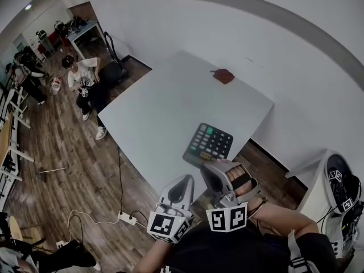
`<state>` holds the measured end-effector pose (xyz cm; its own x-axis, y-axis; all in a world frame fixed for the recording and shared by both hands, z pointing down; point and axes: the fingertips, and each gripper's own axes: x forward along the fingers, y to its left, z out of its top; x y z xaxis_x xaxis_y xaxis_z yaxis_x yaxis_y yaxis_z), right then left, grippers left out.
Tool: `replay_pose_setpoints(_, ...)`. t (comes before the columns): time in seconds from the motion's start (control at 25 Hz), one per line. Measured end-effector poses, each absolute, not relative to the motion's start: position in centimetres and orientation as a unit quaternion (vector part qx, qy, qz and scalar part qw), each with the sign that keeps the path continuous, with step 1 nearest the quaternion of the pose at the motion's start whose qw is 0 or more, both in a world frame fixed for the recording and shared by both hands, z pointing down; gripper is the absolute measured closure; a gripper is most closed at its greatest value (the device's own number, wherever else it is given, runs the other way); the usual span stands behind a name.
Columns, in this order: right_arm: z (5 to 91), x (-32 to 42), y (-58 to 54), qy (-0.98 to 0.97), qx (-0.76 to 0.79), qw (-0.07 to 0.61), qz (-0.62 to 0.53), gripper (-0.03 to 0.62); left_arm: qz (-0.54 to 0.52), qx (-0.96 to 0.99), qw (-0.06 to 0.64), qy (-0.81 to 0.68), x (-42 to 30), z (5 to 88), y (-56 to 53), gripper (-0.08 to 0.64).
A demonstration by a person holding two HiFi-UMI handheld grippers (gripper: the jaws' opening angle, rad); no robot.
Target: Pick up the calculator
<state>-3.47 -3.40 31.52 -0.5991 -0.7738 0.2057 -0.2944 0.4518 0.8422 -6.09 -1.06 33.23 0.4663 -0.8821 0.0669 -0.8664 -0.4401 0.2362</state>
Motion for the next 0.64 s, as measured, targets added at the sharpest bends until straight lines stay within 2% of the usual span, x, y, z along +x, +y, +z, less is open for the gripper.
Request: replay_pose_setpoints(0.64, 32.9, -3.3, -4.5, -0.803, 0.325, 0.304, -0.397, 0.537, -0.032, 0.841, 0.122, -0.526, -6.2, 33.9, -1.7, 0.554)
